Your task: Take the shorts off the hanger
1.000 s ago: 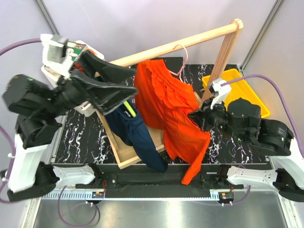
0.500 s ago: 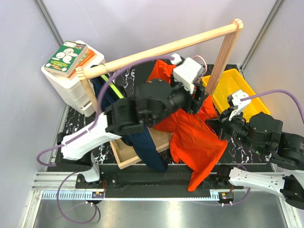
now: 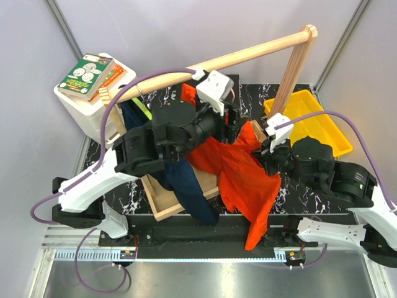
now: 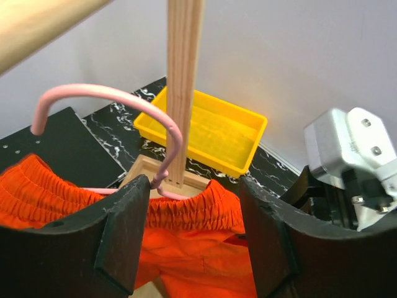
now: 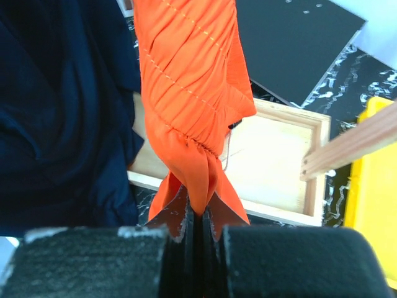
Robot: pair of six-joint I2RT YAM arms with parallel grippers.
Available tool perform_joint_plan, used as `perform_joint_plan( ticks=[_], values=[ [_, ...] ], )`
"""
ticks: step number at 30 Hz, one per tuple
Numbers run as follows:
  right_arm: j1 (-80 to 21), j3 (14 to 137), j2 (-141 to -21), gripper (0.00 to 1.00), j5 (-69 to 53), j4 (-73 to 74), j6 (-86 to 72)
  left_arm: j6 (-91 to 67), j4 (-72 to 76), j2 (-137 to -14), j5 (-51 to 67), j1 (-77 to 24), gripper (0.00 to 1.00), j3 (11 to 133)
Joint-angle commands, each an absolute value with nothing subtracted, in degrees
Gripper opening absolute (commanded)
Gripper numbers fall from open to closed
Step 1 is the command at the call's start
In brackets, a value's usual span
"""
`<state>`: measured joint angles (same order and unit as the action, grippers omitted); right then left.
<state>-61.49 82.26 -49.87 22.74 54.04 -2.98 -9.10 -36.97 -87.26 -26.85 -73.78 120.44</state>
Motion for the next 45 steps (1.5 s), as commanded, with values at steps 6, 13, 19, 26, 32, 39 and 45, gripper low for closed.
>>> perform_joint_plan(
  ticks=[6,13,19,26,32,39,45],
  values=[
    [-61.52,82.53,-46.94,0.0,16.62,46.67,-6.33,-9.93,-33.05,-83.5,-34.27,-74.09,0.52,118.83],
    [-61.52,81.3,-45.97,0.0,13.27,46.15,-8.26,-11.86,-33.4,-85.16,-33.05,-72.51,0.57,120.76],
    [-61.61,80.68,-46.41,0.0,11.78,45.53,-8.44,-10.82,-32.35,-87.98,-27.86,-70.4,0.54,122.52],
    [-61.52,80.07,-46.05,0.21,15.9,46.67,-11.59,-6.51,-27.61,-87.19,-33.56,-70.31,0.0,120.86],
    [-61.52,84.45,-50.0,0.93,25.83,50.1,-27.65,-1.59,-15.75,-83.59,-37.97,-70.84,0.0,111.73],
    [-61.52,92.8,-58.0,1.0,31.01,48.87,-37.26,1.14,-8.36,-79.55,-38.58,-71.54,0.0,105.21],
    [-61.52,97.64,-63.02,0.95,37.08,48.26,-41.74,1.06,-7.12,-78.14,-38.94,-71.63,0.0,103.01]
  ],
)
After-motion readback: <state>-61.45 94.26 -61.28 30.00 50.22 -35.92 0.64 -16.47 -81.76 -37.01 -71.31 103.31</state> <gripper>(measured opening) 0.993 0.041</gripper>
